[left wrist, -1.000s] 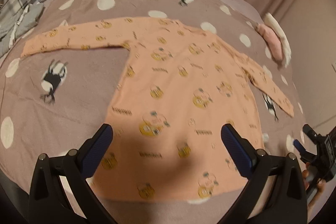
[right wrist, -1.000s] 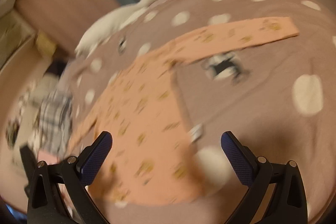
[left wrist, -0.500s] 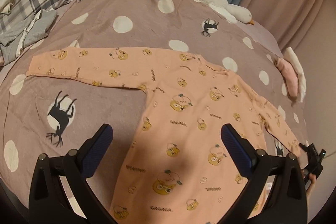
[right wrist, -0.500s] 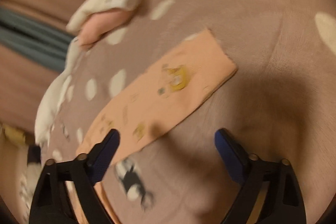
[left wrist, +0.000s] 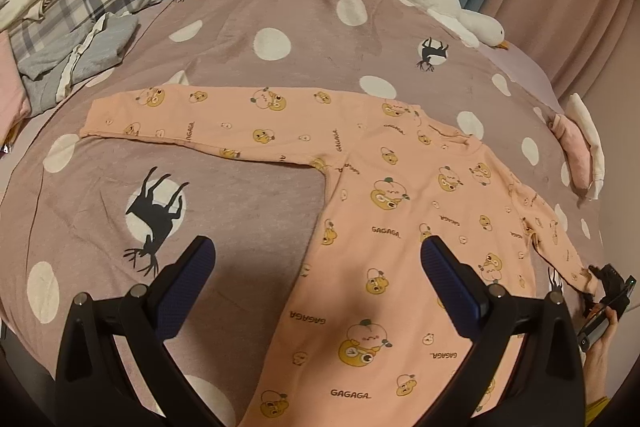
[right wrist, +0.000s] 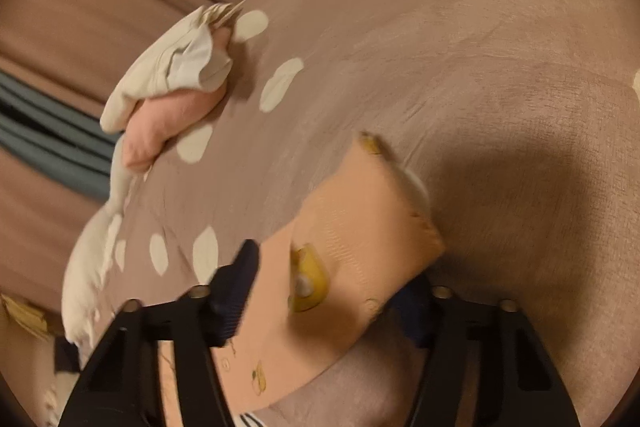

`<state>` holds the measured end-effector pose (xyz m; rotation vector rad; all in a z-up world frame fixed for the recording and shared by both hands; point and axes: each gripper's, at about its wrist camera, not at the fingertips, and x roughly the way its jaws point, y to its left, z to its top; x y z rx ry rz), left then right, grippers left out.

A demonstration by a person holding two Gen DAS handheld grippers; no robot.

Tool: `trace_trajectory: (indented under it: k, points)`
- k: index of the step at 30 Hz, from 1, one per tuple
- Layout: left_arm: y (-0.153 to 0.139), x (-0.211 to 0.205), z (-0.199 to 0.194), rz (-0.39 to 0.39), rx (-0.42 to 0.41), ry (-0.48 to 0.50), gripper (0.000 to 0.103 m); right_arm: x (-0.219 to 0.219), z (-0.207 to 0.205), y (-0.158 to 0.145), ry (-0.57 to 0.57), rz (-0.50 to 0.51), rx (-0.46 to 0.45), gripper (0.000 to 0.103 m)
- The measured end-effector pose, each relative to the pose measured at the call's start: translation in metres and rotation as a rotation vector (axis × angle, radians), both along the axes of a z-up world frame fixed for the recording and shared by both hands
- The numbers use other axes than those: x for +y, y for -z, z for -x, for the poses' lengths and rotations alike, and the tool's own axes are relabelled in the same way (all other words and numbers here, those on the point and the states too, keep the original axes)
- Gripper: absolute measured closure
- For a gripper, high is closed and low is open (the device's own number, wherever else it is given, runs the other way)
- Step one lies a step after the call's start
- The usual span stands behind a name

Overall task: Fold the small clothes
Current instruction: 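Grasp the sleeve cuff with the right tool and lift it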

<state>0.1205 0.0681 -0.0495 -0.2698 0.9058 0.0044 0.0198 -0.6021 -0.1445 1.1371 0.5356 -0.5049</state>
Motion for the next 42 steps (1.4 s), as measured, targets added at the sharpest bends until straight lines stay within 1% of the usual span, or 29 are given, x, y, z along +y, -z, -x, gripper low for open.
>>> trace_trajectory:
  k: [2, 3, 4, 7, 8, 11, 14, 16, 19, 22, 23, 25, 27, 30, 31, 34, 37, 38, 41, 42]
  points:
    - [0.001, 0.002, 0.001, 0.005, 0.001, -0.003, 0.000, -0.003, 0.003, 0.003, 0.001, -0.005, 0.009, 0.073]
    - [0.002, 0.003, 0.002, 0.007, 0.002, -0.005, 0.000, -0.005, 0.005, 0.005, 0.002, -0.014, 0.007, 0.077]
    - [0.003, 0.004, 0.003, 0.009, 0.005, -0.006, 0.000, -0.006, 0.006, 0.007, 0.001, -0.025, 0.002, 0.084]
    - [0.004, 0.006, 0.007, 0.015, 0.009, -0.005, 0.000, -0.007, 0.006, 0.006, -0.010, -0.039, -0.007, 0.090]
    - [0.004, 0.008, 0.009, 0.020, 0.007, -0.007, 0.000, -0.004, 0.001, 0.002, -0.019, -0.028, -0.002, 0.090]
    - [0.004, 0.010, 0.012, 0.032, -0.001, -0.007, 0.000, 0.009, -0.008, -0.022, -0.074, 0.049, 0.006, 0.091]
    - [0.007, 0.015, 0.013, 0.041, -0.001, -0.005, 0.000, 0.028, -0.020, -0.058, -0.146, 0.156, 0.001, 0.091]
    - [0.010, 0.020, 0.014, 0.048, 0.002, -0.011, 0.000, 0.049, -0.034, -0.085, -0.211, 0.245, 0.012, 0.091]
    - [0.015, 0.032, 0.013, 0.067, 0.011, -0.023, 0.000, 0.093, -0.062, -0.124, -0.320, 0.373, 0.027, 0.091]
    - [0.016, 0.045, 0.014, 0.074, 0.008, -0.039, 0.000, 0.146, -0.091, -0.161, -0.422, 0.500, 0.008, 0.091]
    - [0.016, 0.049, 0.014, 0.076, 0.005, -0.047, 0.000, 0.163, -0.098, -0.170, -0.452, 0.537, 0.001, 0.091]
    - [0.017, 0.059, 0.016, 0.074, -0.003, -0.062, 0.000, 0.212, -0.116, -0.187, -0.530, 0.639, -0.002, 0.091]
    - [0.018, 0.068, 0.018, 0.069, -0.003, -0.074, 0.000, 0.260, -0.134, -0.194, -0.608, 0.737, 0.005, 0.091]
    - [0.025, 0.081, 0.019, 0.072, 0.009, -0.094, 0.000, 0.336, -0.156, -0.187, -0.724, 0.849, 0.009, 0.091]
    - [0.027, 0.085, 0.019, 0.072, 0.014, -0.101, 0.000, 0.352, -0.157, -0.181, -0.753, 0.874, 0.008, 0.091]
    - [0.036, 0.096, 0.019, 0.077, 0.032, -0.123, 0.000, 0.419, -0.169, -0.160, -0.862, 0.971, 0.023, 0.091]
    - [0.043, 0.107, 0.019, 0.088, 0.050, -0.148, 0.000, 0.482, -0.178, -0.124, -0.962, 1.113, 0.094, 0.091]
    - [0.046, 0.110, 0.018, 0.090, 0.055, -0.155, 0.000, 0.501, -0.181, -0.105, -1.016, 1.166, 0.138, 0.091]
    - [0.051, 0.119, 0.017, 0.090, 0.068, -0.175, 0.000, 0.534, -0.181, -0.064, -1.156, 1.228, 0.218, 0.091]
    - [0.053, 0.122, 0.017, 0.093, 0.073, -0.181, 0.000, 0.540, -0.181, -0.057, -1.180, 1.234, 0.229, 0.091]
